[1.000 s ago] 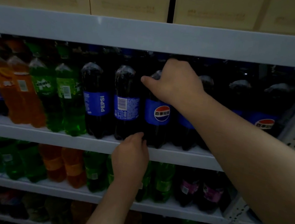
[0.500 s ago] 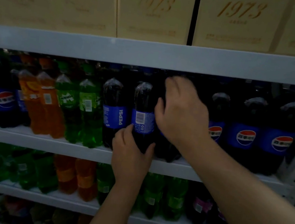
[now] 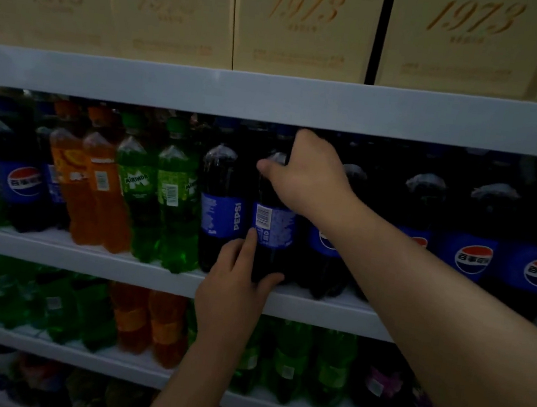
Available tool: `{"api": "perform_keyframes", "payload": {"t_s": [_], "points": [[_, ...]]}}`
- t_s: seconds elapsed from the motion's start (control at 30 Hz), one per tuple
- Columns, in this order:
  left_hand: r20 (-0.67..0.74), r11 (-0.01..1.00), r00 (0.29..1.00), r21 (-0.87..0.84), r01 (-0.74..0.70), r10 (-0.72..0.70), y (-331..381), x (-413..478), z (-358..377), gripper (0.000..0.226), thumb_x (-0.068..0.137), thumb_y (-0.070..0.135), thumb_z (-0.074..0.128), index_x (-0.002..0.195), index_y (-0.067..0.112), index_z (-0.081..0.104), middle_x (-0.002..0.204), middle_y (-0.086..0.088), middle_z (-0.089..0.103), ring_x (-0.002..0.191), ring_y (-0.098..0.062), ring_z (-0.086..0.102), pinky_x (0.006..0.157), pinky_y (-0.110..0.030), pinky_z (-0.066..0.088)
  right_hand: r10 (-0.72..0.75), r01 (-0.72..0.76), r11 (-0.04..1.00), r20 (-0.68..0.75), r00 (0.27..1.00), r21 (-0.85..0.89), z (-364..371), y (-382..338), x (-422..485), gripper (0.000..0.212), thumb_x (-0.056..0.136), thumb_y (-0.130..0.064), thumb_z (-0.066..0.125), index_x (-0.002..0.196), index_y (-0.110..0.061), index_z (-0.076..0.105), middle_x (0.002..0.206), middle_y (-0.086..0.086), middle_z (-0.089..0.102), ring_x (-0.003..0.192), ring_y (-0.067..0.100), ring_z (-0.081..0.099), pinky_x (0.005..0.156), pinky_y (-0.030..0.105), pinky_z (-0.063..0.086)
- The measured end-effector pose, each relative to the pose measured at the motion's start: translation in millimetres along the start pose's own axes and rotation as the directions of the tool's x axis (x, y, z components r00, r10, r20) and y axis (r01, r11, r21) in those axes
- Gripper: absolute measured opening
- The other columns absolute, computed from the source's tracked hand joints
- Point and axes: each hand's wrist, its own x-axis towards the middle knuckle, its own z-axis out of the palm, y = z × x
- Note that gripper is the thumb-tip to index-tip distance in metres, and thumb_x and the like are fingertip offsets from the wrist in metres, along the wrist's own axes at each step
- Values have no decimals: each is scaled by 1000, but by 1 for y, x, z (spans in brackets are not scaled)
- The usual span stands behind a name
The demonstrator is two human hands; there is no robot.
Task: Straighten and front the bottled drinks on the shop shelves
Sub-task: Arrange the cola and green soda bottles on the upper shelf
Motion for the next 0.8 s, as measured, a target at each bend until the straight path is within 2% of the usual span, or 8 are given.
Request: {"api": "perform_keyframes", "payload": {"t_s": [0.17, 0.23, 0.37, 0.47, 0.6, 0.67, 0.73, 0.8], "points": [[12, 998, 1000, -69, 12, -11, 3, -17, 5, 60, 79, 26, 75, 131, 5, 54, 122, -14, 59, 92, -26, 65, 61, -34, 57, -84, -6, 938, -245, 966, -347, 9, -3, -4, 59, 69, -68, 63, 93, -16, 55, 96, 8, 59, 84, 26, 56, 49, 27, 23], [71, 997, 997, -66, 39, -34, 5, -18, 5, 68, 78, 31, 76, 135, 6, 49, 127, -13, 55, 98, -26, 63, 62, -33, 57, -110, 11, 936, -261, 959, -352, 9, -4, -4, 60, 70, -67, 63, 96, -14, 56, 97, 9, 60, 87, 27, 57, 56, 28, 32], [138, 995, 989, -77, 55, -44, -5, -11, 1, 79, 73, 30, 81, 140, 9, 44, 126, -10, 54, 94, -24, 63, 59, -30, 53, 52, -56, 989, 28, 998, 139, 4, -7, 0, 25, 78, -30, 65, 76, -17, 43, 75, -4, 52, 74, 14, 54, 63, 24, 40], [134, 998, 991, -64, -13, 21, -14, -9, 0, 78, 72, 28, 82, 137, 6, 47, 118, -10, 57, 86, -23, 64, 55, -28, 52, 89, -113, 973, 122, 989, 200, -1, -5, 4, 22, 82, -22, 63, 90, -8, 48, 83, 1, 57, 77, 11, 56, 55, 17, 42], [-17, 997, 998, 42, -62, 63, -27, -10, -11, 55, 74, 32, 79, 121, 10, 63, 105, -9, 57, 89, -21, 57, 60, -25, 46, -57, 57, 998, -22, 998, 24, -1, -2, -4, 42, 74, -43, 75, 87, -18, 45, 73, -14, 45, 71, 7, 47, 62, 21, 42], [-138, 998, 990, 50, -26, 33, -37, -5, -24, 43, 80, 36, 69, 115, 10, 65, 103, -9, 57, 92, -20, 53, 71, -22, 38, -81, 81, 997, -89, 993, 4, 2, -2, -6, 40, 70, -47, 76, 80, -21, 48, 76, -9, 55, 73, 11, 53, 66, 26, 48], [-271, 998, 961, 54, -38, 52, -48, 12, -42, 36, 83, 30, 62, 110, 6, 65, 99, -12, 58, 94, -24, 52, 81, -24, 33, -72, 74, 997, -61, 996, 27, 5, -3, -4, 30, 72, -44, 74, 78, -19, 58, 82, -3, 65, 76, 13, 60, 68, 26, 51], [-359, 996, 930, 74, -59, 82, -58, 38, -61, 32, 82, 23, 62, 108, 4, 65, 99, -15, 59, 97, -30, 52, 88, -29, 33, -32, 29, 994, 21, 999, 106, 7, -5, -1, 19, 74, -32, 69, 69, -16, 59, 70, -5, 63, 66, 8, 57, 60, 22, 47]]}}
